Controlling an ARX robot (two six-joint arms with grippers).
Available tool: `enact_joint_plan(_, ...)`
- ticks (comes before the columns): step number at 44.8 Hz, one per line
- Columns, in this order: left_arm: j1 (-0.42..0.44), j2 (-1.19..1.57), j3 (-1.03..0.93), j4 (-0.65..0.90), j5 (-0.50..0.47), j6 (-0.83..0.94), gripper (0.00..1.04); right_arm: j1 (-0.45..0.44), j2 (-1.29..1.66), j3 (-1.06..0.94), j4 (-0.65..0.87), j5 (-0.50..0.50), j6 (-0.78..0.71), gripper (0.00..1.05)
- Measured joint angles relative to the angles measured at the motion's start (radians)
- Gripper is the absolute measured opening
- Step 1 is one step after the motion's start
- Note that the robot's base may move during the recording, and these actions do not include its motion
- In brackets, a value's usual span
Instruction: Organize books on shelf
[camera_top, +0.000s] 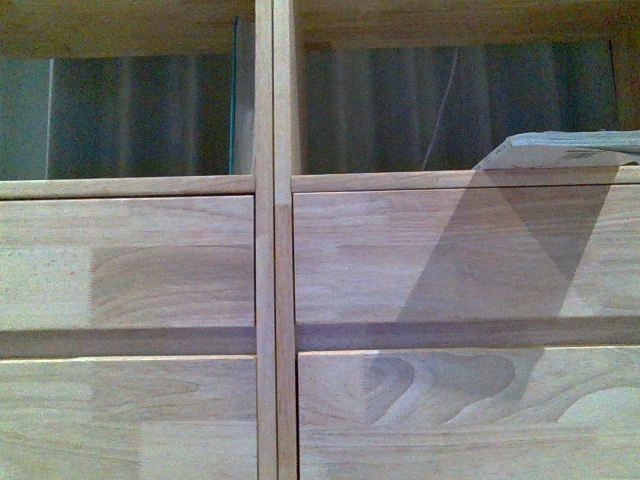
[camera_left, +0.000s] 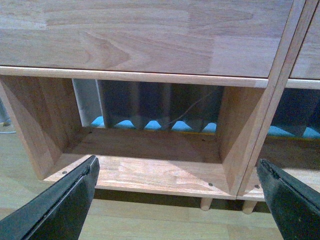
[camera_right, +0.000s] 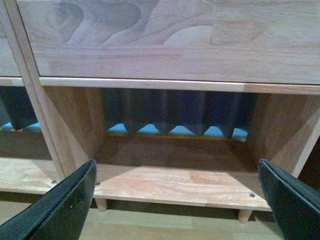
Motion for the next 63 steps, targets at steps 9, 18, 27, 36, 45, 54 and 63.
enact_joint_plan(9, 0.000, 0.000, 0.000, 0.000, 0.000, 0.000, 0.97, 0.000, -0.001, 0.000, 0.000, 0.001, 0.000, 0.98)
enact_joint_plan(18, 0.000, 0.000, 0.000, 0.000, 0.000, 0.000, 0.97, 0.000, -0.001, 0.000, 0.000, 0.000, 0.000, 0.98)
enact_joint_plan(27, 0.000, -0.001, 0.000, 0.000, 0.000, 0.000, 0.97, 0.000, -0.001, 0.000, 0.000, 0.000, 0.000, 0.98)
enact_joint_plan(36, 0.000, -0.001, 0.000, 0.000, 0.000, 0.002, 0.97, 0.000, -0.001, 0.000, 0.000, 0.000, 0.000, 0.98)
enact_joint_plan(45, 0.000, -0.001, 0.000, 0.000, 0.000, 0.003, 0.97, 0.000, -0.001, 0.000, 0.000, 0.000, 0.000, 0.98)
enact_joint_plan(54, 0.000, -0.001, 0.000, 0.000, 0.000, 0.003, 0.97, 0.000, -0.001, 0.000, 0.000, 0.000, 0.000, 0.98)
enact_joint_plan(63, 0.000, -0.001, 0.000, 0.000, 0.000, 0.002, 0.97, -0.135, 0.089, 0.043, 0.084, -0.356, 0.326, 0.98)
